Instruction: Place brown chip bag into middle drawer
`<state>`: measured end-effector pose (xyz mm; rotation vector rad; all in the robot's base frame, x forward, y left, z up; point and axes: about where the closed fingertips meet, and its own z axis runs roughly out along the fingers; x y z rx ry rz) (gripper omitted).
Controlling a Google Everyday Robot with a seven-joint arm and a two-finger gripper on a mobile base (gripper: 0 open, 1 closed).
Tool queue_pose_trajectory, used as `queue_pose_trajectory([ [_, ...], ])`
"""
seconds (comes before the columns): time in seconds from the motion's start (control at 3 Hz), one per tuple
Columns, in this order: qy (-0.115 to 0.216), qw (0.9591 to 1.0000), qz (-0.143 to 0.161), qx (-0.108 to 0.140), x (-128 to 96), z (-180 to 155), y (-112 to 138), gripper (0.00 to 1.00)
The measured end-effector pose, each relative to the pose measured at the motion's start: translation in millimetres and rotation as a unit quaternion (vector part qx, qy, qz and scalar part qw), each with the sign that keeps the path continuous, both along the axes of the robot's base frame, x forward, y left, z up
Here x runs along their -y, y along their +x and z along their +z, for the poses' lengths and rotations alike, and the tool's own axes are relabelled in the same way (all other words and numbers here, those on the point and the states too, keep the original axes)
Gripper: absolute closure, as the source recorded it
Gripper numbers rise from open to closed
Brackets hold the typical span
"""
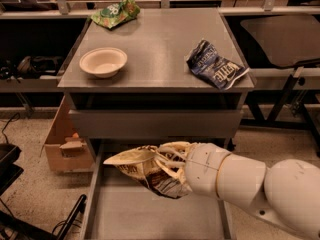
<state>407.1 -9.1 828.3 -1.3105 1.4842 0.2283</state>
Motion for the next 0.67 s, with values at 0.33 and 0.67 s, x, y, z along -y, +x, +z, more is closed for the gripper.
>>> queue_pose_trajectory([
  [0.33, 0.044, 0.9976, 0.006, -0.054, -22, -75, 13, 1.0],
  [0.67, 0.063, 0.9934, 0.012, -0.096, -52, -134, 27, 1.0],
])
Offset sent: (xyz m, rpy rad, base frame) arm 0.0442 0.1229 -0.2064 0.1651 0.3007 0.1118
